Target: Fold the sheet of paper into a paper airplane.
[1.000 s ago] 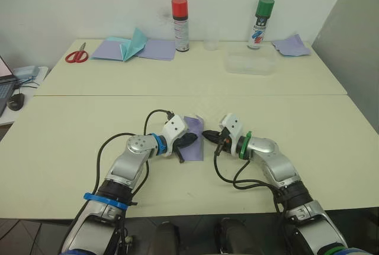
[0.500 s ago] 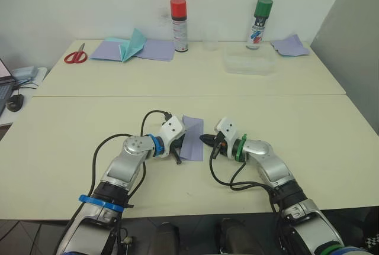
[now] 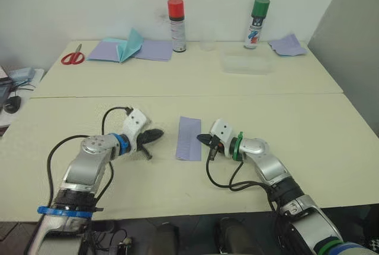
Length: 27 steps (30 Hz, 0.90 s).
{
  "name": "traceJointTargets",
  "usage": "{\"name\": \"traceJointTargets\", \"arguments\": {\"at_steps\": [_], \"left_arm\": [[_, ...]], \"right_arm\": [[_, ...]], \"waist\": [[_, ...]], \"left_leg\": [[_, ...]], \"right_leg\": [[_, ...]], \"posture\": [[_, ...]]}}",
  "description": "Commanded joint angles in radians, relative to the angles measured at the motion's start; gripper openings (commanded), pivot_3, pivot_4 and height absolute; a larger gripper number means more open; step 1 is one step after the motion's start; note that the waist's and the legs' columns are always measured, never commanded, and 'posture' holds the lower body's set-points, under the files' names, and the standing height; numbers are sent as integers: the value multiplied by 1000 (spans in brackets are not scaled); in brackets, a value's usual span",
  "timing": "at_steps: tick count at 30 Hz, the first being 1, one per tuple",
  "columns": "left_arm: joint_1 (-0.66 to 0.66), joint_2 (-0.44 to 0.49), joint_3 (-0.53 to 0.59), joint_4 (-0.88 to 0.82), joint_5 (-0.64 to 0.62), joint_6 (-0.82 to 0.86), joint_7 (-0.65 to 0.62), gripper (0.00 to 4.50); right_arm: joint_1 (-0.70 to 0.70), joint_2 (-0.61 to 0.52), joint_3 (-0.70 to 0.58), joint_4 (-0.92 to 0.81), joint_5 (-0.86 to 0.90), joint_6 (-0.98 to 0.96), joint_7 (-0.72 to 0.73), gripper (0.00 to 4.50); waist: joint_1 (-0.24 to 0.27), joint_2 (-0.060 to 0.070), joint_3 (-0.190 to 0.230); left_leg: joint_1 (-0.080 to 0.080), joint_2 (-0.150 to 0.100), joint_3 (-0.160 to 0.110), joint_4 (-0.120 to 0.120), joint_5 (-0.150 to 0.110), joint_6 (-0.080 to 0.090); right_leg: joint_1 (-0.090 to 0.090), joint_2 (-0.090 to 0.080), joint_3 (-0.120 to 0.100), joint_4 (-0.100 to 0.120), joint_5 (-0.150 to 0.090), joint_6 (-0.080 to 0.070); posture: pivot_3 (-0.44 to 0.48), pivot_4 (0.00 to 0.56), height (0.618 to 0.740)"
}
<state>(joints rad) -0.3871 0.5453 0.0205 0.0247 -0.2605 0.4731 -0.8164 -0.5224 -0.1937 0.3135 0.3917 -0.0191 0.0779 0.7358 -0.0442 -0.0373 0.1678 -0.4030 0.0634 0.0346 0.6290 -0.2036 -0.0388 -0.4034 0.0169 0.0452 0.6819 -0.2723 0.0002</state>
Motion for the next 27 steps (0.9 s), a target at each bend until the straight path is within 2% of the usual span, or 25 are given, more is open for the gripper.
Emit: {"name": "traceJointTargets", "arguments": {"at_steps": [1, 7, 14, 20, 24, 27], "left_arm": [[-48, -44, 4, -105, -62, 14, 9, 0], [-48, -116, -110, -41, 41, 6, 95, 0], [-20, -113, -235, 86, 141, -9, 86, 0], [-31, -120, -263, 113, 159, 4, 77, 0], [-23, -121, -271, 110, 153, -10, 58, 0], [-24, -122, -264, 127, 162, -35, 66, 0]], "right_arm": [[6, 2, 18, 18, -19, 10, 6, 26], [6, 1, 7, 10, -6, 22, 15, 26], [15, 0, -5, -24, 9, 56, 16, 26], [46, -28, -24, -199, 85, 151, 96, 26], [69, -113, 3, -367, 149, 265, 229, 26], [81, -150, 30, -415, 171, 319, 280, 26]], "waist": [[2, -1, -1], [-4, -1, -1], [-3, -1, -1], [3, -1, -1], [10, -1, -1], [12, -1, -1]], "left_leg": [[0, -1, 0, 0, 0, 0], [1, -2, 0, -1, 0, 0], [0, -1, 0, -1, 0, 0], [1, -2, 0, -1, 0, 0], [0, -2, 0, -1, 0, 0], [0, -2, 0, -1, 0, 0]], "right_leg": [[0, 0, 1, 0, 0, 0], [0, 0, 3, -1, 0, 0], [-1, 0, 2, -1, 0, 0], [0, 0, 2, -1, 0, 0], [0, 0, 2, -1, 0, 0], [0, 0, 2, -1, 0, 0]], "posture": [[0, 150, 740], [0, 150, 740], [0, 150, 740], [0, 150, 740], [0, 150, 740], [0, 150, 740]]}}
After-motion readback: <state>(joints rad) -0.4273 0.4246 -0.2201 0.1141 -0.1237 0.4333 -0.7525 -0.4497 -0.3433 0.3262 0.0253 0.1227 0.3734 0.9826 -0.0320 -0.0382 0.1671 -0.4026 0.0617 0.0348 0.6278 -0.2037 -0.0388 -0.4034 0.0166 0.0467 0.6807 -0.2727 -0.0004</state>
